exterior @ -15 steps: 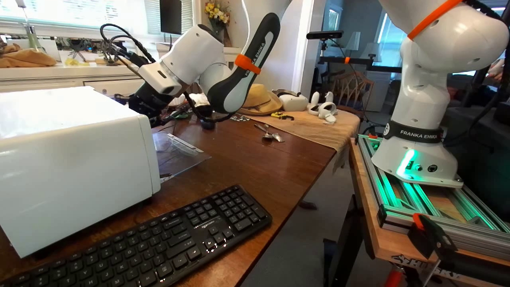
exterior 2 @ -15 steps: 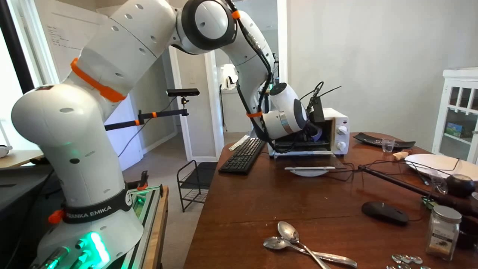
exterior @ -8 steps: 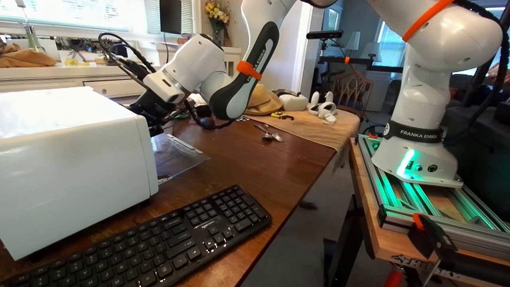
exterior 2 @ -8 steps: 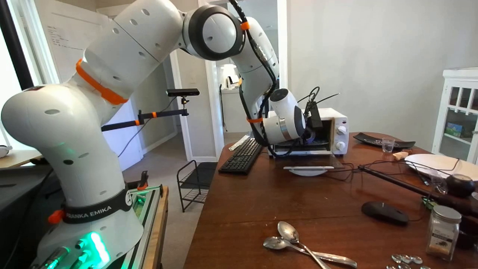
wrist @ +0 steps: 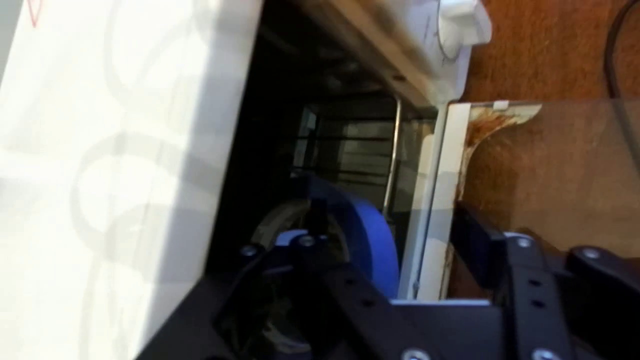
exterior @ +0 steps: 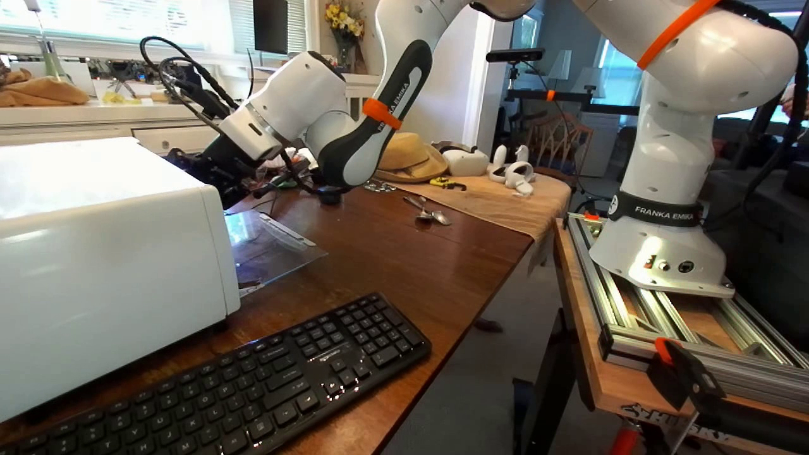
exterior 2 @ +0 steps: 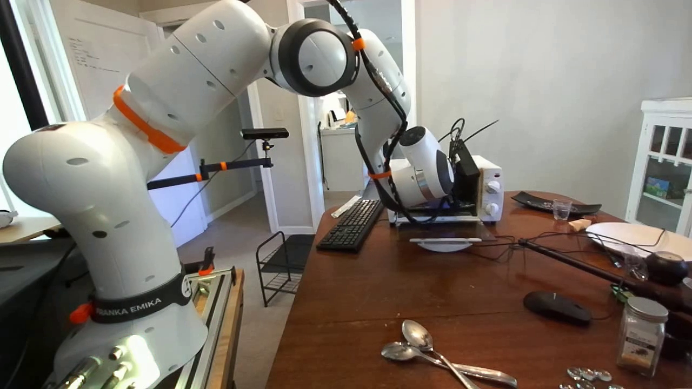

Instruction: Put the blue masking tape in the oven then close the oven door.

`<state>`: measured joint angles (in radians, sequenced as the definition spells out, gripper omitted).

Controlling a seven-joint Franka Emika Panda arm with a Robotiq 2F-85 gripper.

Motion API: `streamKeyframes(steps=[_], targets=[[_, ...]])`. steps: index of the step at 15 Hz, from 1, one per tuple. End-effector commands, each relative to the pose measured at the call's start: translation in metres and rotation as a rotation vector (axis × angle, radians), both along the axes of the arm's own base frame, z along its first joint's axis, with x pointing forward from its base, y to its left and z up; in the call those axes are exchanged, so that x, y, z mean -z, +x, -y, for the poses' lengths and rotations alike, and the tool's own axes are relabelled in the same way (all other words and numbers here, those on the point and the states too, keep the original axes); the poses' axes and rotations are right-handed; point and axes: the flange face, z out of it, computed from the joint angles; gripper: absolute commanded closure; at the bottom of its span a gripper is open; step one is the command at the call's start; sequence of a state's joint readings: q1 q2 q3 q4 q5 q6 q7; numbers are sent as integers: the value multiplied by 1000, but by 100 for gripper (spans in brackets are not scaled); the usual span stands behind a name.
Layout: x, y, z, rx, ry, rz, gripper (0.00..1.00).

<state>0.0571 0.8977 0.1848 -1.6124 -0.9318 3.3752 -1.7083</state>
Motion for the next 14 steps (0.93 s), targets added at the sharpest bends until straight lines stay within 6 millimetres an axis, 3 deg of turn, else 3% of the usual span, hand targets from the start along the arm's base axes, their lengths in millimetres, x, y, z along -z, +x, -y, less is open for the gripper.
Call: streamKeyframes(steps=[1,3,10,14], targets=[[-33,14,0,60,-22,60,4],[-37,-2,0,132,-68,-33,0],[-64,-69,-17,407,-221,-219,0],[-63,-110,-12,578,-285,-320,0]])
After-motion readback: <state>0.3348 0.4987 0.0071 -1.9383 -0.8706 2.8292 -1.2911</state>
